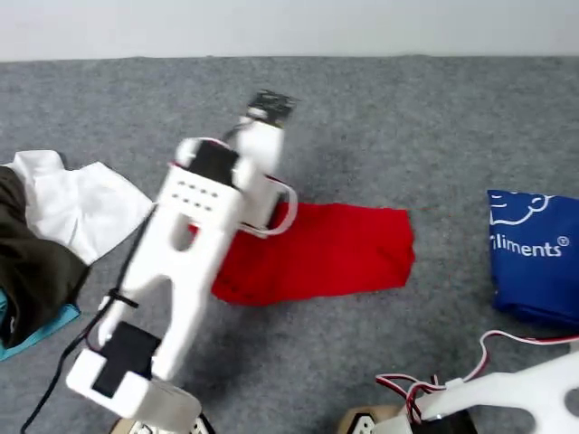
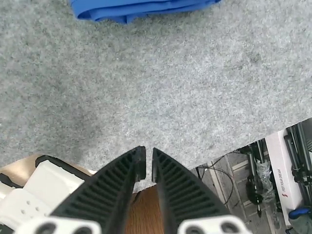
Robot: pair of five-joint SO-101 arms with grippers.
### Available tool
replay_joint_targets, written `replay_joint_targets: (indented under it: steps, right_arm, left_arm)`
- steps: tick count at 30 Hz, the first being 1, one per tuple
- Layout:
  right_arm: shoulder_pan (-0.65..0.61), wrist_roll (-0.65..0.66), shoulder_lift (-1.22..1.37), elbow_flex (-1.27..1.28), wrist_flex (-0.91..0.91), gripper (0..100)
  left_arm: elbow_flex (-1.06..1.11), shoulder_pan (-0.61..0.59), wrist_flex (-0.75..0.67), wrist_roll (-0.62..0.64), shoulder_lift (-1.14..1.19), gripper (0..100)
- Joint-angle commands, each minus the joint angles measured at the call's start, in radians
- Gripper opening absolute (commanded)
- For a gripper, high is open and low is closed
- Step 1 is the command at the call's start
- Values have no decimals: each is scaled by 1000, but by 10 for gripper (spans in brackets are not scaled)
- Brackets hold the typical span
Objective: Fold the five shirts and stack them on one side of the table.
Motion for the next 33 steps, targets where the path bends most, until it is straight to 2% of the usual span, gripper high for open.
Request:
replay_joint_targets:
  steps: [1, 9, 21, 23, 27, 33]
  right_arm:
    - [8, 2, -36, -2, 36, 41]
    - [8, 3, -36, -2, 33, 41]
    - [8, 5, -36, -2, 36, 41]
    - [8, 5, -36, -2, 36, 41]
    - [8, 2, -36, -2, 39, 41]
    - [10, 2, -36, -2, 39, 41]
  left_arm:
    - [-15, 126, -61, 21, -55, 13]
    - [-15, 281, -218, 21, -20, 13]
    - [-16, 361, -413, 20, 143, 18]
    - [-16, 387, -413, 17, 161, 64]
    - [-16, 397, -410, 23, 167, 223]
    - [-21, 327, -376, 11, 114, 242]
